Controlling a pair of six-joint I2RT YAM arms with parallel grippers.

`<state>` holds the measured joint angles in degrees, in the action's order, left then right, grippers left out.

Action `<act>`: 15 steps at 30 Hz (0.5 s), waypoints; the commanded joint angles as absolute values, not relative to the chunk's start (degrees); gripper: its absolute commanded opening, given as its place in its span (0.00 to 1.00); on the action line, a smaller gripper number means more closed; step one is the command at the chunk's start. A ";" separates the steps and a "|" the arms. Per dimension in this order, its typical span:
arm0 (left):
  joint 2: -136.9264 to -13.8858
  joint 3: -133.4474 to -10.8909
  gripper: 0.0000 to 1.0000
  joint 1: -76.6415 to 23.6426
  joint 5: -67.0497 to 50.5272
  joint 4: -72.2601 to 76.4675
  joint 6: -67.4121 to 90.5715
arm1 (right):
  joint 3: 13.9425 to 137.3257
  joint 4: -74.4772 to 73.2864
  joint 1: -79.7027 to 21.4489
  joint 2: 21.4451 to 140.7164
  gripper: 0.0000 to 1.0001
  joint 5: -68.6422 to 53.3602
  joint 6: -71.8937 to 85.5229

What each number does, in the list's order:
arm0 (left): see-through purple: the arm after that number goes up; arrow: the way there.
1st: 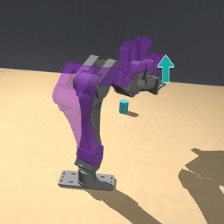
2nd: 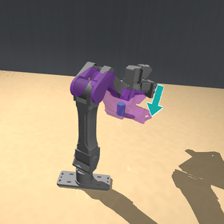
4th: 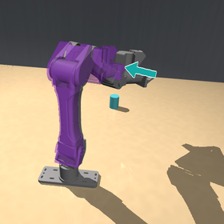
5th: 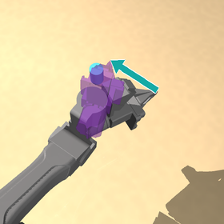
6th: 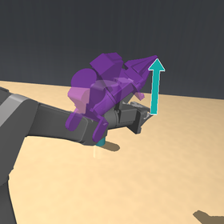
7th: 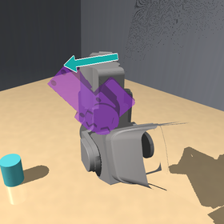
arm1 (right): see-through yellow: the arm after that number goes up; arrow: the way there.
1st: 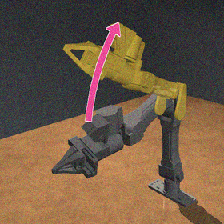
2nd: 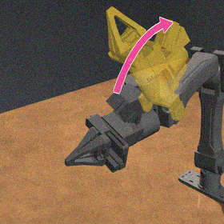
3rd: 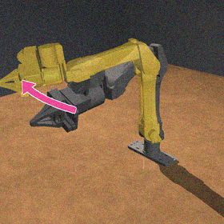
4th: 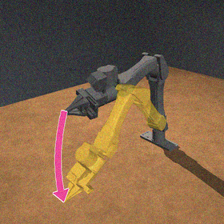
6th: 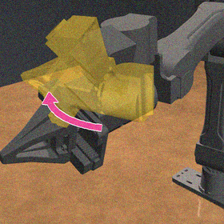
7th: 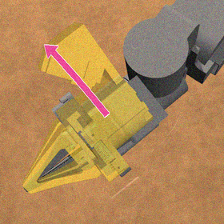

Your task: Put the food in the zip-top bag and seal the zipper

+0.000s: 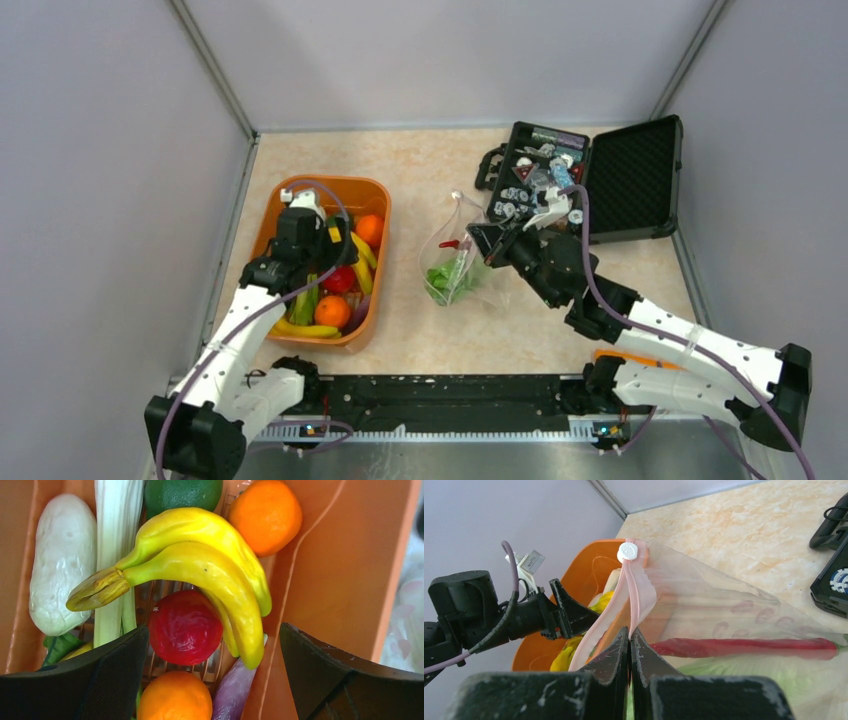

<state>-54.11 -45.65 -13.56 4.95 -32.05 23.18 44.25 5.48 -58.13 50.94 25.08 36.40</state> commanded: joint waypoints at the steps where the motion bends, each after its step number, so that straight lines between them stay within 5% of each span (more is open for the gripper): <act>1: -56.09 -45.04 0.99 -12.83 4.20 -32.32 23.96 | 46.23 7.36 -58.30 51.71 0.00 24.46 35.85; 15: -58.95 -42.20 0.96 -12.48 5.39 -32.07 24.61 | 46.49 7.60 -58.27 52.05 0.00 24.19 35.63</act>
<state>-58.65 -42.83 -12.84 4.16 -33.10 23.94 44.27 5.50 -58.13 52.27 24.12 36.38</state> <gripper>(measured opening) 0.959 0.004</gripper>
